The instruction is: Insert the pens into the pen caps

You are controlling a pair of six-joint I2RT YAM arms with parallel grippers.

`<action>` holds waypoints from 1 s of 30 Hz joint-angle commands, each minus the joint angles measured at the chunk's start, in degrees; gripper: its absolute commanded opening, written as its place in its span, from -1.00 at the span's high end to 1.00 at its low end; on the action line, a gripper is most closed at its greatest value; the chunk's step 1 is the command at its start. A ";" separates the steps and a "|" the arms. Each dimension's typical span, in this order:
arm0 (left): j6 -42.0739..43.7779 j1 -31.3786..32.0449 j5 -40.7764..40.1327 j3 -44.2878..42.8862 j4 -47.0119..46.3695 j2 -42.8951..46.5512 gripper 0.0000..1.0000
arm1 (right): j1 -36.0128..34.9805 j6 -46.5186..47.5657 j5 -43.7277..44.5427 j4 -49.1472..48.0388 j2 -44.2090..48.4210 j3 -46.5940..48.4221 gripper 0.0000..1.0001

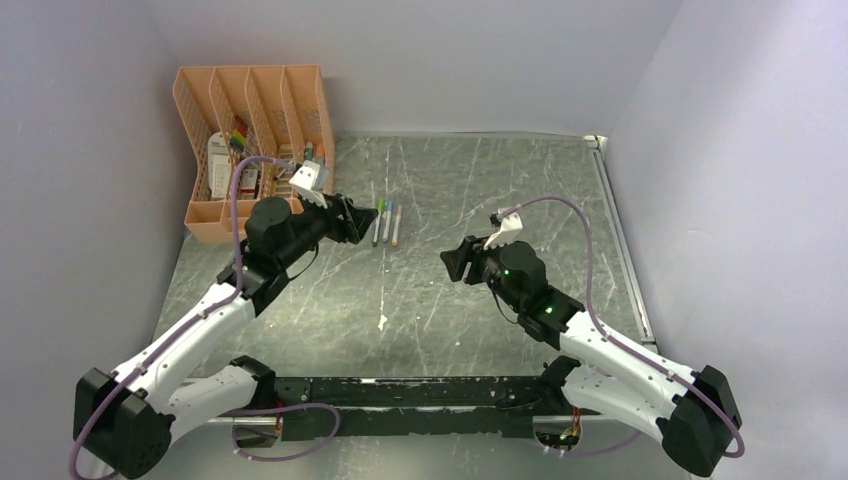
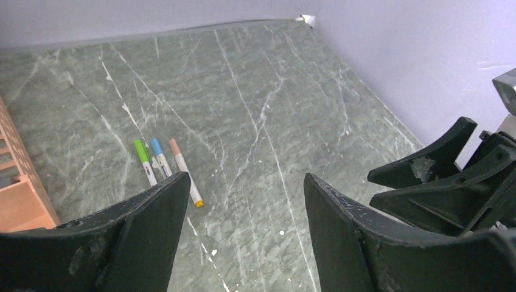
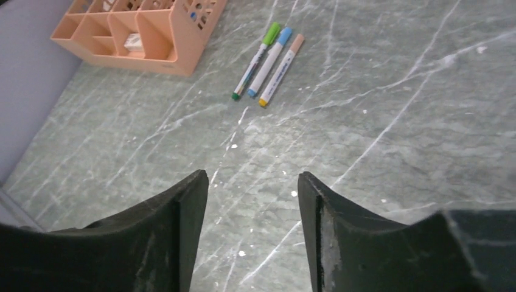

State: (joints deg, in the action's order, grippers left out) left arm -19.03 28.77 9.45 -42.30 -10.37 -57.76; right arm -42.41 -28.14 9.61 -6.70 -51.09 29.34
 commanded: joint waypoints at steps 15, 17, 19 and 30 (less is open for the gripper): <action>-1.67 0.34 -7.85 0.82 2.07 1.99 -0.76 | 0.12 3.51 6.83 2.97 4.59 -1.32 -0.24; -2.38 0.40 -9.30 0.90 2.36 2.23 -0.76 | 0.04 4.07 7.26 3.80 4.59 -0.74 -0.25; -2.61 0.40 -9.57 1.10 1.50 2.37 -0.77 | 0.05 4.45 7.61 5.10 4.52 0.20 -0.26; -2.47 0.36 -10.94 -0.46 4.94 4.06 -0.75 | 0.12 4.75 4.63 2.95 4.89 -0.94 -0.31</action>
State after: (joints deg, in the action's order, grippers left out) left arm -21.15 28.99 0.25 -41.69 -5.61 -55.46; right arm -42.44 -24.51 15.81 -1.91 -45.60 28.69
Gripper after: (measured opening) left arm 0.878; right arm 0.639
